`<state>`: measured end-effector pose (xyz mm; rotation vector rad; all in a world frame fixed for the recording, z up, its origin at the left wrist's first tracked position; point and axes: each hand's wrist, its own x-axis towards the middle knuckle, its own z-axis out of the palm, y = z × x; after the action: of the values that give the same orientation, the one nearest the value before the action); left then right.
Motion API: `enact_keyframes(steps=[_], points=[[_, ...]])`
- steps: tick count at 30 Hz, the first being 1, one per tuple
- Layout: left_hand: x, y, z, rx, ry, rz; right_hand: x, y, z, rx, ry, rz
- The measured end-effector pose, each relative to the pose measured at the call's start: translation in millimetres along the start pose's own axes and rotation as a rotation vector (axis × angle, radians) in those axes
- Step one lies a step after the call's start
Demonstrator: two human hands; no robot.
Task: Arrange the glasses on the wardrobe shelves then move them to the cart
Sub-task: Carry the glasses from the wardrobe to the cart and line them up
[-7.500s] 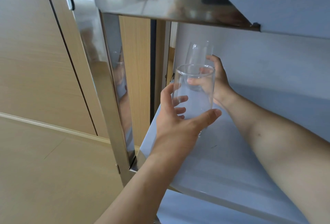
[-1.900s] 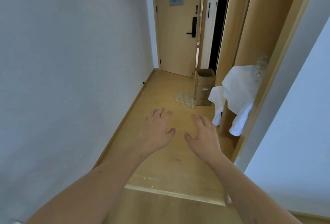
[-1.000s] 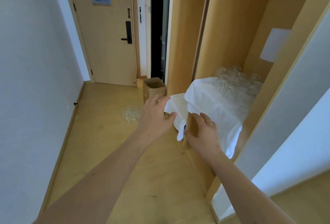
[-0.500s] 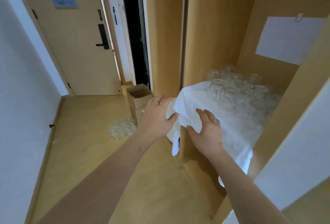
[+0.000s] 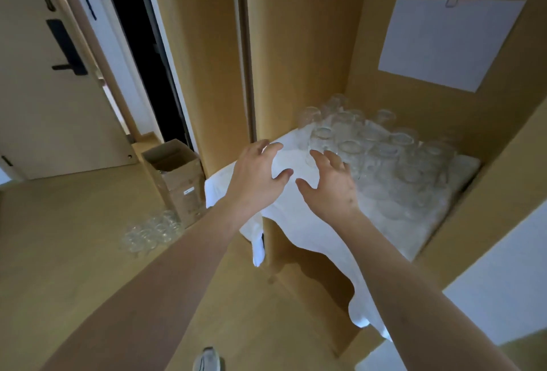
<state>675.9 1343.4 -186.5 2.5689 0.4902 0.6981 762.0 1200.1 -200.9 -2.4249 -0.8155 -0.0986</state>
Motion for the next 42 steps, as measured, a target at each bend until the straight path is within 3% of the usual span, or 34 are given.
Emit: enact_keyframes(steps=[13,21,31,42], points=[[172.6,-42.3,37.6,-0.177,-0.196,0.334,111.6,-12.5,19.5,-0.106,0.208,0.348],[228.4,-38.5,64.5,-0.242,-0.307,0.486,134.0,-15.3,18.2,-0.202,0.271,0.532],[271.2,25.1,103.9,-0.332,-0.389,0.643,152.8,29.4,-25.2,-0.253,0.366,0.645],[341.2,131.1,189.8,-0.334,-0.496,0.704,211.7,155.8,-96.0,-0.291,0.412,0.710]])
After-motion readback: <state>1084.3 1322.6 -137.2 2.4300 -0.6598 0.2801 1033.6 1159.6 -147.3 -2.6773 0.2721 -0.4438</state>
